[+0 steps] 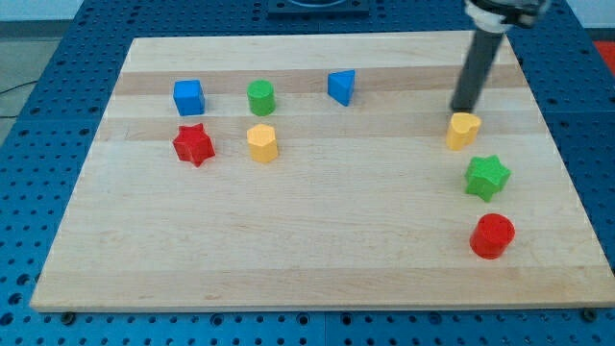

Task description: Move the yellow hexagon into the yellow heart

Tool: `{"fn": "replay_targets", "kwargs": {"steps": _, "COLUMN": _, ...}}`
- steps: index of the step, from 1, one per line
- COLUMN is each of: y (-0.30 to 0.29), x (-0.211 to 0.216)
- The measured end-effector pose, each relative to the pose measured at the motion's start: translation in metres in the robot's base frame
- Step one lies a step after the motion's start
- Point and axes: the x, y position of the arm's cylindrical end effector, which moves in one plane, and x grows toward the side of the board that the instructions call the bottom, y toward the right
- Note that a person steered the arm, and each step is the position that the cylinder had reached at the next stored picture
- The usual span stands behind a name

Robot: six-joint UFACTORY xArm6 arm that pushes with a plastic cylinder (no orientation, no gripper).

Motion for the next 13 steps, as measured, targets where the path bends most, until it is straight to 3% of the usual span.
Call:
{"fn": "replay_targets", "kwargs": {"steps": 1, "y": -0.147, "x": 0.017}}
{"fn": "replay_targets", "kwargs": {"steps": 2, "y": -0.219, "x": 0.037}}
{"fn": "replay_targets", "kwargs": {"steps": 3, "y": -0.289, "x": 0.03}}
{"fn": "replay_targets", "kwargs": {"steps": 4, "y": -0.3, "x": 0.038}}
{"fn": "replay_targets", "kwargs": {"steps": 6, "y": -0.256, "x": 0.082}}
{"fn": "replay_targets", "kwargs": {"steps": 7, "y": -0.208, "x": 0.061}}
{"fn": "replay_targets", "kwargs": {"steps": 9, "y": -0.226, "x": 0.099}}
{"fn": "replay_targets", "kwargs": {"steps": 11, "y": -0.122, "x": 0.099}}
{"fn": "replay_targets", "kwargs": {"steps": 13, "y": -0.068, "x": 0.112}}
